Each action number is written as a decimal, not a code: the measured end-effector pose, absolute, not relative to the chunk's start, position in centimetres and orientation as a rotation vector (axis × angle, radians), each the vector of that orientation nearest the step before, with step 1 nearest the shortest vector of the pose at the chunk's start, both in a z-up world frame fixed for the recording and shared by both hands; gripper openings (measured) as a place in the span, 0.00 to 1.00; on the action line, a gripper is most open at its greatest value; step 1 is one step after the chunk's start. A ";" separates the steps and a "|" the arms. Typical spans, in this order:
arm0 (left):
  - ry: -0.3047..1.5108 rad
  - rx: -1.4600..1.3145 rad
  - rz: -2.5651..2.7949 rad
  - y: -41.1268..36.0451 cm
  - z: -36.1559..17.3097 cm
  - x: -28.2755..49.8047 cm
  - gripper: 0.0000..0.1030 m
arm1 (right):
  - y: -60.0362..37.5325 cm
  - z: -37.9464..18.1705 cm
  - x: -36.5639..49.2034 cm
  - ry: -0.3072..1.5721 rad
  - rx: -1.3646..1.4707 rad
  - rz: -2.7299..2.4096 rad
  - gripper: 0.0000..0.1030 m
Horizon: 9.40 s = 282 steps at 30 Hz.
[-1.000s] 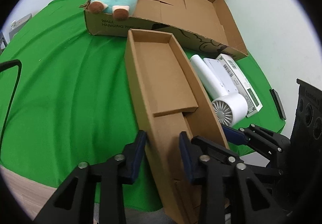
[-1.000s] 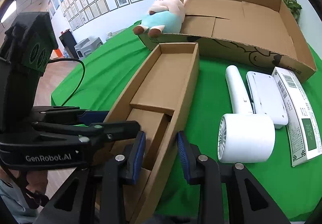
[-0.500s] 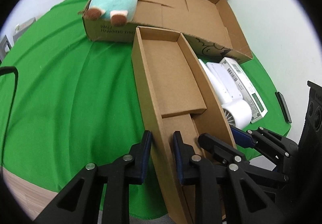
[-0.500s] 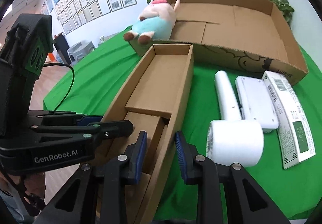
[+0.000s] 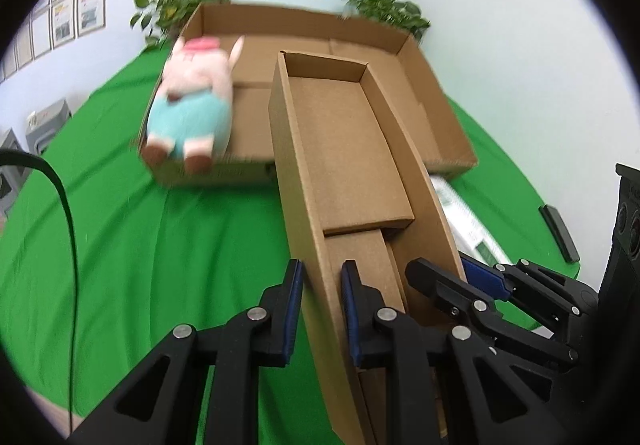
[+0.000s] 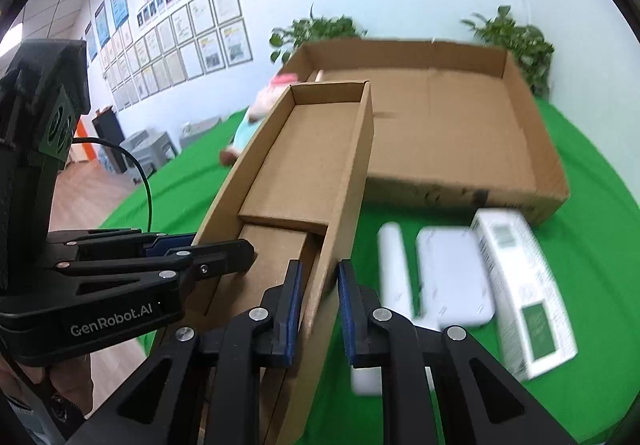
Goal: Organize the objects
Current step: 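Carry the long cardboard box into the tray beside the plush pig, then release the long box in the tray and withdraw both tools, then move the right tool to the white hair dryer and grasp its head, then lift the hair dryer with the right tool and carry it into the tray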
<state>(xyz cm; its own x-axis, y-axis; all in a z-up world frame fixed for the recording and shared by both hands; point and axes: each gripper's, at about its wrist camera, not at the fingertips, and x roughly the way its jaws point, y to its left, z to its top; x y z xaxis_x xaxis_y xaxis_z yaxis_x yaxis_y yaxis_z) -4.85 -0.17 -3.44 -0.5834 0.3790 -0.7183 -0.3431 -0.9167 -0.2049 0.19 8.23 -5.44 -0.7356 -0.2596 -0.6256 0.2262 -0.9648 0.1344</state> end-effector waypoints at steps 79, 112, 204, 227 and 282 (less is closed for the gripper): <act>0.070 -1.114 2.669 -3.3 0.1 -23.7 0.22 | 3.9 -8.6 -35.8 -0.036 1.180 -2.681 0.11; 0.044 -0.653 2.800 0.4 1.5 -10.5 0.04 | 13.5 -5.7 -9.2 -0.090 0.848 -2.935 0.43; -0.499 -1.366 2.025 3.2 -11.6 -11.7 0.81 | 10.4 -12.7 -2.1 -0.106 1.176 -2.502 0.55; -0.524 -1.458 1.986 2.9 -12.7 -11.8 0.36 | 9.1 -12.8 -0.5 0.012 1.147 -2.581 0.54; -0.108 -1.137 2.220 9.0 -0.4 -25.5 0.30 | 14.4 -4.0 -19.4 -0.307 1.081 -2.572 0.53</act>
